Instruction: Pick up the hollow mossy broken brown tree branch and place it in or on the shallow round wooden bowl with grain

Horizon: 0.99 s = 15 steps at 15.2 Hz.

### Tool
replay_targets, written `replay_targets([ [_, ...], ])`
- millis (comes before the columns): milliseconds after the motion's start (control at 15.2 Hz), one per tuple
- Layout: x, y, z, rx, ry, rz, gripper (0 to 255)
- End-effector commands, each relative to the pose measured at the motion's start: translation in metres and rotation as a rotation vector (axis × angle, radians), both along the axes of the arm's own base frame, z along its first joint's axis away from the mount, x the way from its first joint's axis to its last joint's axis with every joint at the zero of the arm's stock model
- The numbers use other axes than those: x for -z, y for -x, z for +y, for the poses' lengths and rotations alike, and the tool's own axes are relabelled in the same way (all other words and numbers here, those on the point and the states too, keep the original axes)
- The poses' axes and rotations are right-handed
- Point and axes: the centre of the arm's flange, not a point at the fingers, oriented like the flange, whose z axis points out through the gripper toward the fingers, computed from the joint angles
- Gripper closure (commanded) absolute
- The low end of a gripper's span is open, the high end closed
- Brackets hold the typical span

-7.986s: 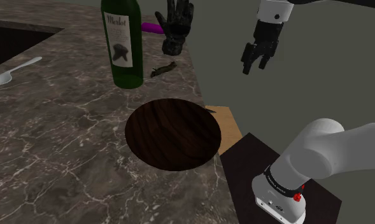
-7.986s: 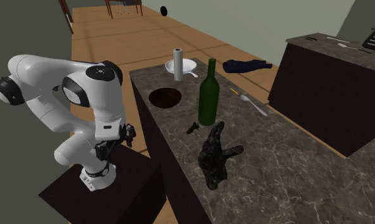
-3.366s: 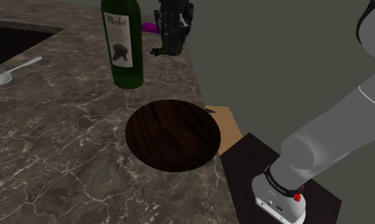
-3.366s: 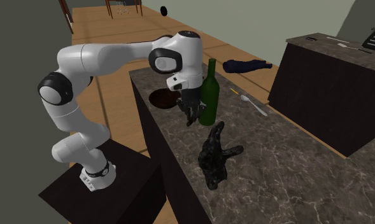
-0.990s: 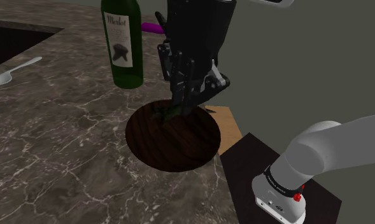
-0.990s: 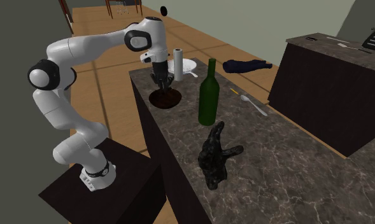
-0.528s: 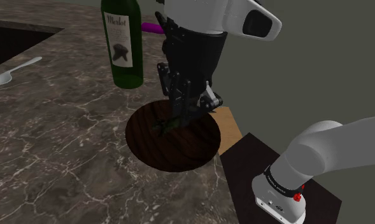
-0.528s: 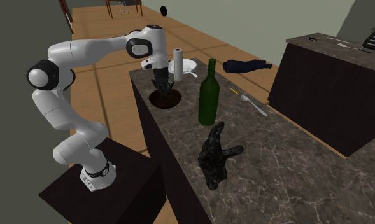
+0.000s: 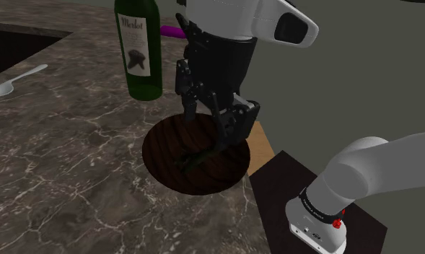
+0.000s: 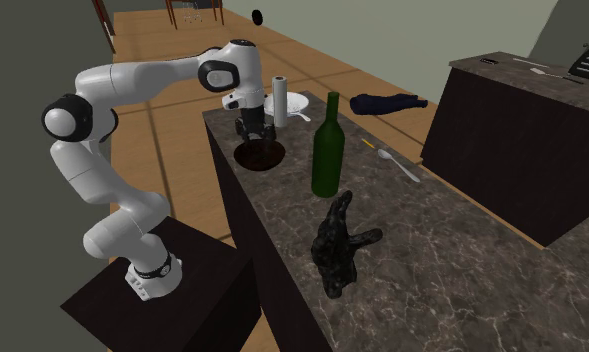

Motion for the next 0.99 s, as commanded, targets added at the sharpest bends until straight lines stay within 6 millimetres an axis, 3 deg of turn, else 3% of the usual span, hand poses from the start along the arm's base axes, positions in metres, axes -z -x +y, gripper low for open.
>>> replay_targets([
  [0,0.0,0.0,0.0,0.0,0.0,0.0,0],
  [132,0.0,0.0,0.0,0.0,0.0,0.0,0],
  [396,-0.05,0.002,0.0,0.0,0.0,0.0,0],
  [924,-0.05,0.002,0.0,0.0,0.0,0.0,0],
])
